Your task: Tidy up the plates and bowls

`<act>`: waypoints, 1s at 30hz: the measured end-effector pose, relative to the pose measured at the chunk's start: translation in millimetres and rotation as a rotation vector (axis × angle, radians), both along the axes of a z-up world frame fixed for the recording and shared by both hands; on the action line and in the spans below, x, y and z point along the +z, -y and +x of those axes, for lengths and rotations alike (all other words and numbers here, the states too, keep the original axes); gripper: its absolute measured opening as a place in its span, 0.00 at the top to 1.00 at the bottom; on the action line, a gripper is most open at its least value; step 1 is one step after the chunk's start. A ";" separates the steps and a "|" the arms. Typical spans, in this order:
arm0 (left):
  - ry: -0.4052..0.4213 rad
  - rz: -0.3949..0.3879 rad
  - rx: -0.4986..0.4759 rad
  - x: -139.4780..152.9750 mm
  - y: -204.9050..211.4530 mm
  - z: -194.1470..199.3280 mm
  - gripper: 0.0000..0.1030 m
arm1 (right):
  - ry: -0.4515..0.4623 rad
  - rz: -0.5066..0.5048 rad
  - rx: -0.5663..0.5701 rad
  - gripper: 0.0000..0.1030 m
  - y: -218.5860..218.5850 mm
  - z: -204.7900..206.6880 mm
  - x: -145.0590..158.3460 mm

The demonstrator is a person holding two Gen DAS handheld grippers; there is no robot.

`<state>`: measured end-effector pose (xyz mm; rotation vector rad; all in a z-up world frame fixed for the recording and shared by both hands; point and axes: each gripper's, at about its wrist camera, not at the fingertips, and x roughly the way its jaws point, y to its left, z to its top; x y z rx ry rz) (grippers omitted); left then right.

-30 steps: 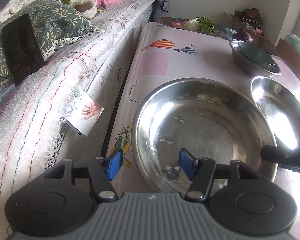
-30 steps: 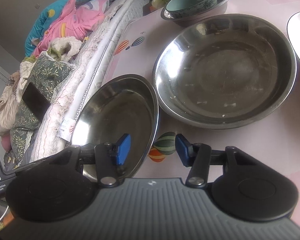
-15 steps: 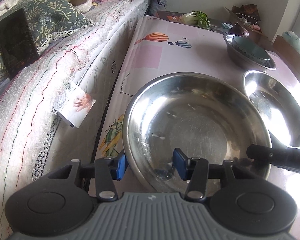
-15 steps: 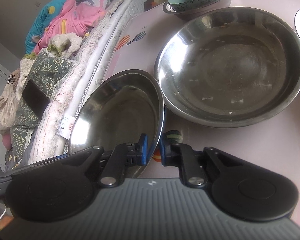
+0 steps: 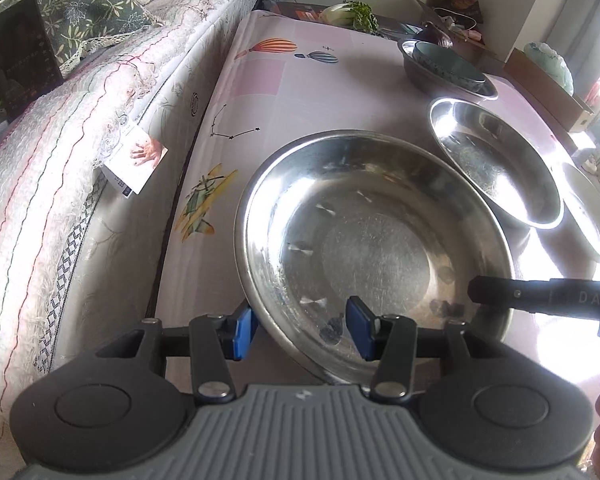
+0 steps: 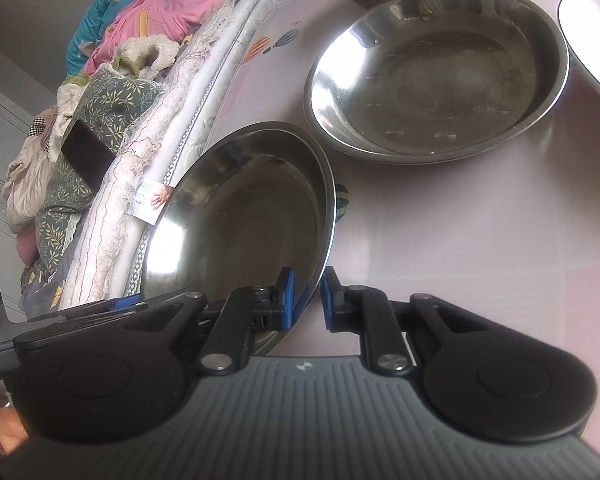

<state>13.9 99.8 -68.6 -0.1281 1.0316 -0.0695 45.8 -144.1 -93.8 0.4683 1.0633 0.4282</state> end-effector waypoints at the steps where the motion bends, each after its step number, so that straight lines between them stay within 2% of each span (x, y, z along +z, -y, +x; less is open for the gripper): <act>1: 0.005 0.001 0.003 0.8 -0.3 -0.8 0.52 | 0.005 -0.003 -0.001 0.86 0.3 -1.3 0.5; 5: 0.029 0.037 0.023 4.7 -1.3 4.0 0.39 | 0.040 -0.048 -0.006 0.85 -0.9 -0.6 5.1; 10: 0.048 0.079 0.040 1.8 -3.1 16.9 0.39 | 0.082 -0.080 -0.016 0.85 0.4 5.9 9.4; 14: 0.058 0.132 0.054 -3.3 0.3 24.1 0.40 | 0.093 -0.089 -0.029 0.85 0.9 11.8 7.7; 17: 0.048 0.121 0.050 -6.6 2.5 26.6 0.42 | 0.102 -0.090 -0.032 0.85 -0.3 14.8 6.8; 23: 0.049 0.130 0.037 -7.8 10.0 26.9 0.53 | 0.106 -0.091 -0.035 0.86 -3.0 17.8 5.4; 30: 0.033 0.116 0.032 -4.5 10.6 21.4 0.53 | 0.093 -0.091 -0.033 0.85 -2.6 13.8 6.0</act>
